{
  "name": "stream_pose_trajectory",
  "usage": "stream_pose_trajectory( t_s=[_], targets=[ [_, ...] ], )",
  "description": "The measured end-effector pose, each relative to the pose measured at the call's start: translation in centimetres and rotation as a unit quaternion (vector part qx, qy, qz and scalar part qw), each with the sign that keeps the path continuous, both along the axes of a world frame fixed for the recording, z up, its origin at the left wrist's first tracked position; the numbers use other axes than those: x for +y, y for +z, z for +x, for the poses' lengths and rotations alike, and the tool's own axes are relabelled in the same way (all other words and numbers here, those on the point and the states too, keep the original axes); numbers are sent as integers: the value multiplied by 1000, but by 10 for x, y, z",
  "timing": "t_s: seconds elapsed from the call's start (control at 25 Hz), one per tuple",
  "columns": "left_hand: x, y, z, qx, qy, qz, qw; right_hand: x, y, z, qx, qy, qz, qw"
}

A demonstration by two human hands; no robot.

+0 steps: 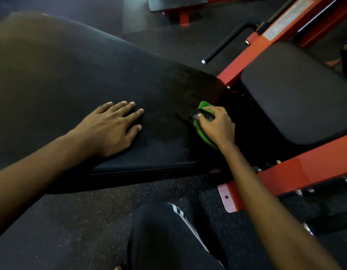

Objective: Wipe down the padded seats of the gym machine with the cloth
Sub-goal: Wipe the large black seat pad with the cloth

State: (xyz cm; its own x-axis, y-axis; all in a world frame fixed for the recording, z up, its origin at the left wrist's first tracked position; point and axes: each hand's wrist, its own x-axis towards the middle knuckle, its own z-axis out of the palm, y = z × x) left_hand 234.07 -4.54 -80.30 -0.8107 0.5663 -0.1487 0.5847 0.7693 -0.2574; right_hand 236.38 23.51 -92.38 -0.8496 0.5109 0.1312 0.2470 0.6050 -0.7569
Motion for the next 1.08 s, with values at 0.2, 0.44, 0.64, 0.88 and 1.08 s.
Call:
stream_pose_trajectory(
  t_s=[0.2, 0.44, 0.64, 0.88, 1.08],
  targets=[
    [-26, 11, 14, 9, 23, -10, 1000, -133, 44, 86, 173, 210, 10, 962],
    [-26, 6, 19, 33, 20, -7, 999, -22, 0, 34, 63, 12, -13, 998],
    [-26, 6, 17, 31, 10, -7, 999, -107, 41, 50, 107, 74, 28, 991],
    [-30, 15, 11, -3, 3, -15, 1000, -93, 25, 62, 161, 115, 0, 980],
    [-60, 33, 16, -16, 19, -38, 999, -32, 6, 49, 31, -33, -15, 999]
  ],
)
